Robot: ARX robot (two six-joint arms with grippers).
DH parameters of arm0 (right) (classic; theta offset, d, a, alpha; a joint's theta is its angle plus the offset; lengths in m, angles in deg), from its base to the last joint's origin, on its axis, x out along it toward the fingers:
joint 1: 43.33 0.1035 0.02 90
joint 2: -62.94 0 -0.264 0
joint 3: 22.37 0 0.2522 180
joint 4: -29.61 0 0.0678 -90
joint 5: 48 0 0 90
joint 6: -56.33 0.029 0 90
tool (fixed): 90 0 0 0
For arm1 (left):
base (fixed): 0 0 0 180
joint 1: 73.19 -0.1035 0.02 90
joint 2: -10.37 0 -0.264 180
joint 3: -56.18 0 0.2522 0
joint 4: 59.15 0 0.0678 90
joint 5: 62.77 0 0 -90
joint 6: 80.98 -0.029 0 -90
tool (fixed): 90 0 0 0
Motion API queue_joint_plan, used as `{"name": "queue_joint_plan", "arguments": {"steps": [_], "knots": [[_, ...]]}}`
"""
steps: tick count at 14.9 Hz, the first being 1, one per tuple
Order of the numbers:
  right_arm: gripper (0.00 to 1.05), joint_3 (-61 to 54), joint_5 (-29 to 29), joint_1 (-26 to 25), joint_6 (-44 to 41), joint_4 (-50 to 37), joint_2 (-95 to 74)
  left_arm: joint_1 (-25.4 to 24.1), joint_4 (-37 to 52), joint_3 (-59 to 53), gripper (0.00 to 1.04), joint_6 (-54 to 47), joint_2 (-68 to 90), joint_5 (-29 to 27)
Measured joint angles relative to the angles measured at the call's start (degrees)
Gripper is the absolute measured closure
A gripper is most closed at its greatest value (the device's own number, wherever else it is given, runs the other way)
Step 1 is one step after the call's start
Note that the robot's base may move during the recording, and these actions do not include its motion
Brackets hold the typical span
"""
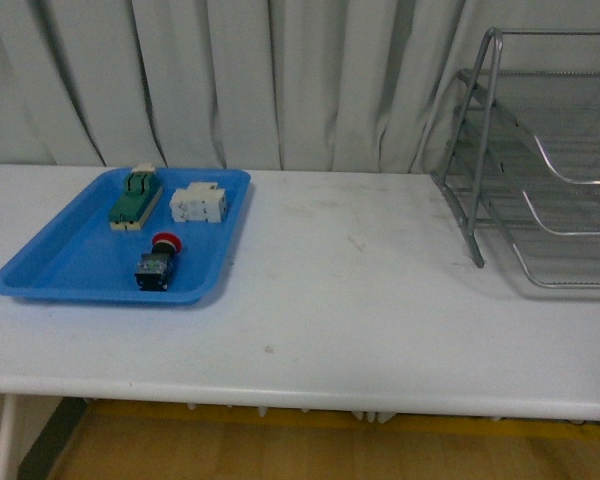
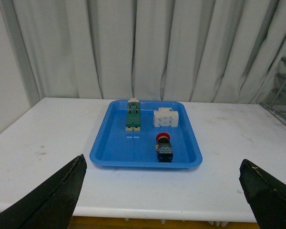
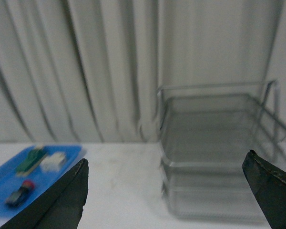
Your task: Place button on rack with both arms
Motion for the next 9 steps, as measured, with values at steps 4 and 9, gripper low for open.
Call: {"name": "queue_joint_plan", "arguments": {"steps": [4, 9], "knots": [[0.06, 32.6, 1.9, -10.8, 20.1, -13.9, -48.6, 0.0, 0.0, 0.0, 0.07, 0.0, 0.0, 0.0], [0.06, 37.8, -0.7, -12.7, 29.9, -15.5, -57.0, 0.0, 0.0, 0.0, 0.07, 0.0, 0.0, 0.0]]}}
